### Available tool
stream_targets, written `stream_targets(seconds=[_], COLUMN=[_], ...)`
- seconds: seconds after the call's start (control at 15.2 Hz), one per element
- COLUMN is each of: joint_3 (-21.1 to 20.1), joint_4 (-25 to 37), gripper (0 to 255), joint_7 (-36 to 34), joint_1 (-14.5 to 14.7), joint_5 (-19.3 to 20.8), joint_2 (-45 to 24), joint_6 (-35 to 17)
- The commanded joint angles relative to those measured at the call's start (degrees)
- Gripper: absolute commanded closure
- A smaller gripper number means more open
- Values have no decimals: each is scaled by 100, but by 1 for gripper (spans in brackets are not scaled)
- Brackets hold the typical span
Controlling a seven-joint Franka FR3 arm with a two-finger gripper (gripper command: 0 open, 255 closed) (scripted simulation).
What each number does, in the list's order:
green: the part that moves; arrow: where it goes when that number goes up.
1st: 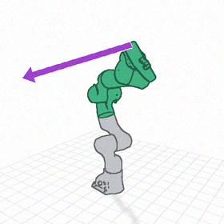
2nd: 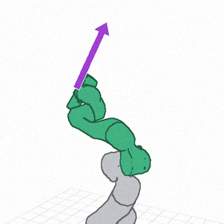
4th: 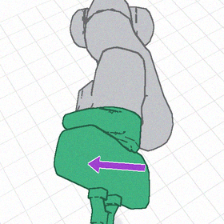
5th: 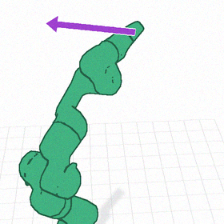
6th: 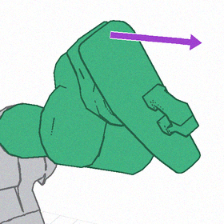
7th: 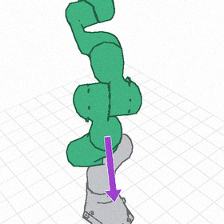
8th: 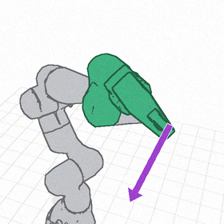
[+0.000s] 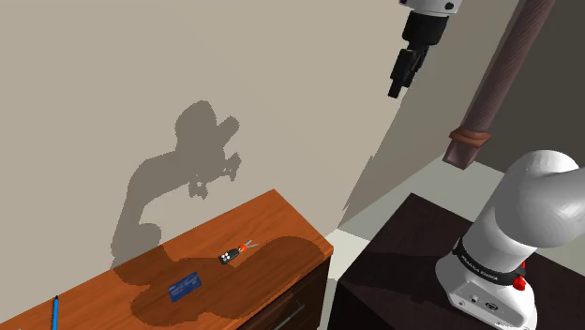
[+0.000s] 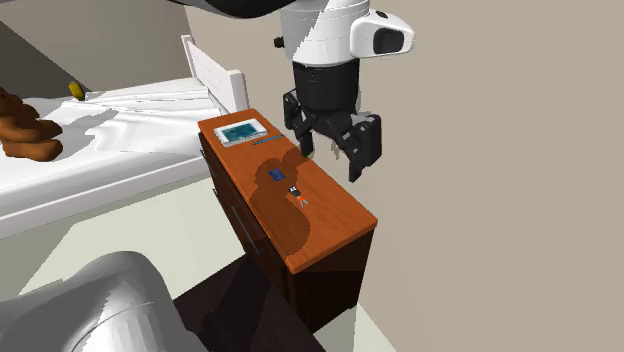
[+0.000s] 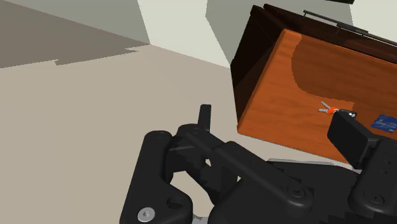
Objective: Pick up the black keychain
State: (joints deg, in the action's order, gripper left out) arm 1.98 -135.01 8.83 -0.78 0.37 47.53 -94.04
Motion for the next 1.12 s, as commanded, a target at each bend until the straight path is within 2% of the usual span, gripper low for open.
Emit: stream_targets(seconds=[0.0, 0.53, 1.06], joint_3=[0, -196, -432], joint_4=[0, -405, -405], gripper=[0, 0, 0], joint_7=[0, 397, 794], joint_1=[0, 435, 835], joint_5=[0, -143, -252], joint_2=[0, -1051, -2402], joint_6=[0, -1427, -2749])
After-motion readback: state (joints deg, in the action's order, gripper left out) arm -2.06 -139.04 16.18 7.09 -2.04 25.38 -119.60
